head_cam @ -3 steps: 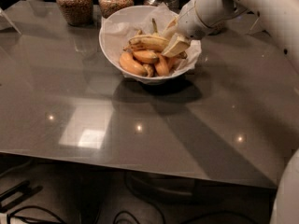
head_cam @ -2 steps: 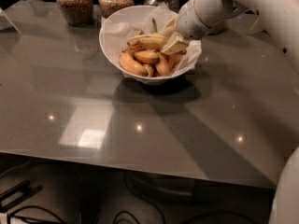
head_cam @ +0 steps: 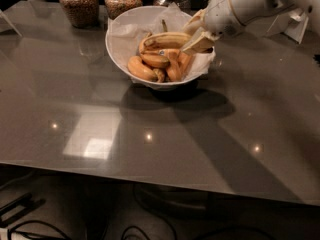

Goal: Pick banana from white bowl

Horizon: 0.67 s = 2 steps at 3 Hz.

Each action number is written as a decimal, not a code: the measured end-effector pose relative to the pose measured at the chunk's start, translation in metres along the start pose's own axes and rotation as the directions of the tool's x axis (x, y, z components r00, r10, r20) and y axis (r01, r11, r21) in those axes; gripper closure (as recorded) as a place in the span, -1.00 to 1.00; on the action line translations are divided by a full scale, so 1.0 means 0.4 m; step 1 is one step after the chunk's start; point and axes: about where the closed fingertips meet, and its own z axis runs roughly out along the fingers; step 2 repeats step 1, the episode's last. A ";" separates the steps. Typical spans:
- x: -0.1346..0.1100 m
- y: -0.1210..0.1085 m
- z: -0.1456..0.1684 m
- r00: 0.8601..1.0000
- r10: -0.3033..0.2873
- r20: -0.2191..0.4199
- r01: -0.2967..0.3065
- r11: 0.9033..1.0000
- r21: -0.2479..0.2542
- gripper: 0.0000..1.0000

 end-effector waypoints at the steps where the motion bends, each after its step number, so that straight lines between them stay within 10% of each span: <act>1: -0.021 0.048 -0.097 0.991 0.054 0.126 -0.061 0.997 0.056 1.00; 2: -0.021 0.048 -0.097 0.991 0.054 0.126 -0.061 0.997 0.056 1.00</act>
Offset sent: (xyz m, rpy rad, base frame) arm 0.0000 0.0000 0.0000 0.0000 0.0000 0.0000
